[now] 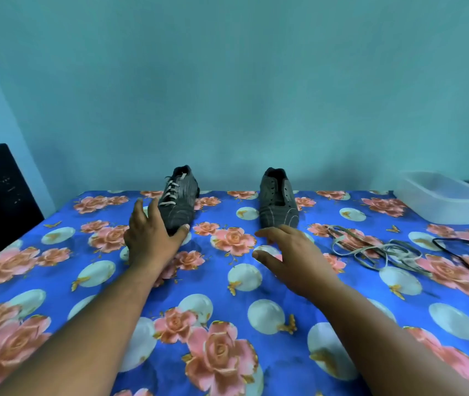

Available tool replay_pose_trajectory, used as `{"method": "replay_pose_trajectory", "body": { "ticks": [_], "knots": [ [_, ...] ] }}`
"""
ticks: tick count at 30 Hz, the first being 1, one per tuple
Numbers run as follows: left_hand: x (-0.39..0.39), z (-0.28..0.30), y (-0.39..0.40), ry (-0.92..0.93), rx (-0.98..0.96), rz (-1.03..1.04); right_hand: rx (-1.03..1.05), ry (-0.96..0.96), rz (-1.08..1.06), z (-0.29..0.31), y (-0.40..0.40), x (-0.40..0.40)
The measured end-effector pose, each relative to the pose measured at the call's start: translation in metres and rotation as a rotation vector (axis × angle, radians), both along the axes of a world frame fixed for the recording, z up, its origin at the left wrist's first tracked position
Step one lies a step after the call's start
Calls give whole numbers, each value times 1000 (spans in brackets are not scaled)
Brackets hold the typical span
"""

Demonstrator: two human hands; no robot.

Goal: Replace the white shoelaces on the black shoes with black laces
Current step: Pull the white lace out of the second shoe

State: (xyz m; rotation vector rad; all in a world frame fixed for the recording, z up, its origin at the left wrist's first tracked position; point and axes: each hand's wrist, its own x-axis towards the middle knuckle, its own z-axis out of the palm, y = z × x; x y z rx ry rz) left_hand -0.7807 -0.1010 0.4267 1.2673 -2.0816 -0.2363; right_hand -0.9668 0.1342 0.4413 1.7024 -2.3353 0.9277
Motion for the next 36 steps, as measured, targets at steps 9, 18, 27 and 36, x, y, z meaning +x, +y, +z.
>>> {"method": "replay_pose_trajectory", "body": {
  "ticks": [9, 18, 27, 36],
  "knots": [
    [-11, -13, -23, 170, 241, -172, 185, -72, 133, -33, -20, 17],
    [-4, -5, 3, 77, 251, -138, 138, -219, 104, -37, -23, 10],
    [20, -15, 139, -24, 170, -337, 19, -417, 152, -30, -15, 10],
    [43, -10, 221, -52, 210, -380, -164, -498, 123, -25, -6, 1]
  ]
}}
